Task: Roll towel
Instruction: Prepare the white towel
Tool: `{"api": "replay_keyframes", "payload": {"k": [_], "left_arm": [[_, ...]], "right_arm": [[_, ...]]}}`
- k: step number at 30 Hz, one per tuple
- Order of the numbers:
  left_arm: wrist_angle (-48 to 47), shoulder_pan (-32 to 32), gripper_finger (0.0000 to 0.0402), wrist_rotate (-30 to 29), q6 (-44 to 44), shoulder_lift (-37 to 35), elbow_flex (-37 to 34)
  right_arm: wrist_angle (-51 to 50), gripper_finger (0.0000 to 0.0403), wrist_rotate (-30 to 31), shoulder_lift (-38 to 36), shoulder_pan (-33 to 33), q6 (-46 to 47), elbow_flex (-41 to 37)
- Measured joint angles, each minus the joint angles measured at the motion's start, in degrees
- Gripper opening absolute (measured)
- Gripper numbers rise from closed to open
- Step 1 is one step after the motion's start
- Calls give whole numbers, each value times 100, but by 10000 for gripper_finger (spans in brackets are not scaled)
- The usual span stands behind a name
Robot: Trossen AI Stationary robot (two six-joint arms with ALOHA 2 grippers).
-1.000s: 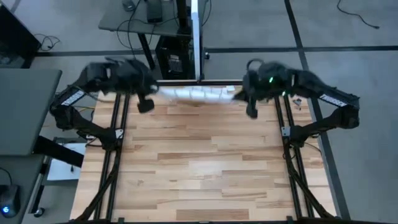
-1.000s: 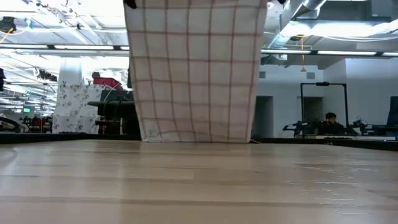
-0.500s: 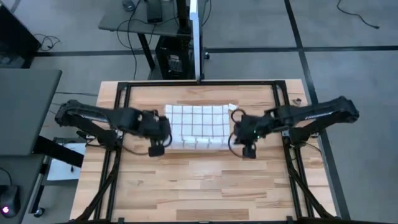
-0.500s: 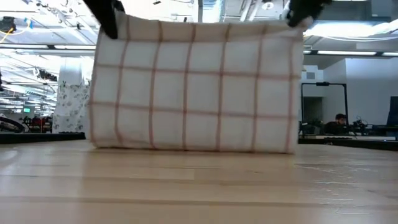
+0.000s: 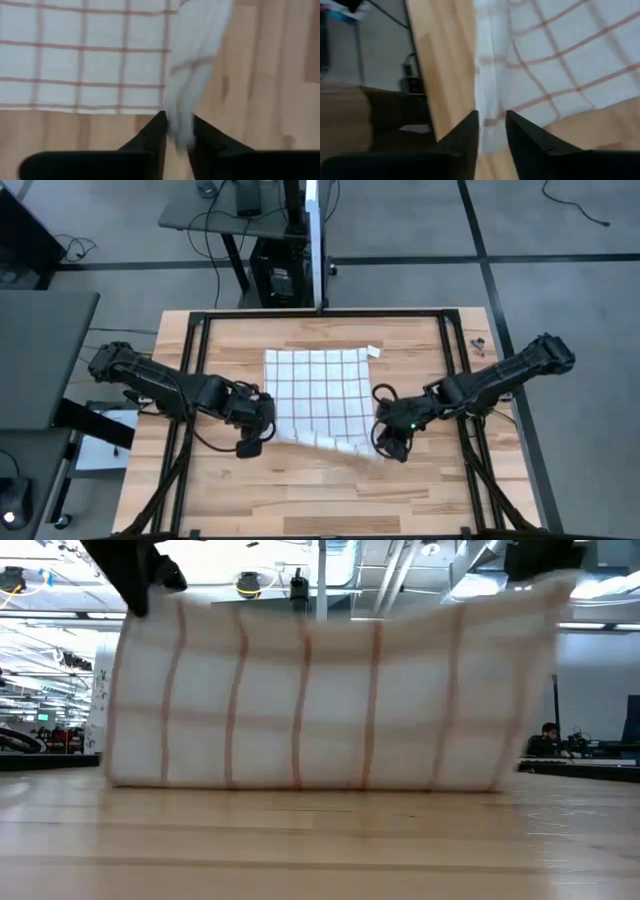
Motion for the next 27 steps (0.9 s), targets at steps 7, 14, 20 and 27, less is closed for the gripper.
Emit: {"api": "replay_keyframes", "payload": {"k": [7, 14, 20, 27], "left_arm": [[140, 0, 134, 293, -184, -4, 452], [1461, 141, 138, -55, 210, 71, 431], [809, 518, 138, -451, 428, 868, 410], [1193, 551, 138, -408, 686, 2049, 415]], "right_arm": [[75, 176, -114, 0, 76, -789, 82], [81, 182, -36, 0, -128, -1900, 82], [167, 174, 260, 2, -281, -2220, -69], [1097, 170, 1123, 9, -246, -2281, -910]]}}
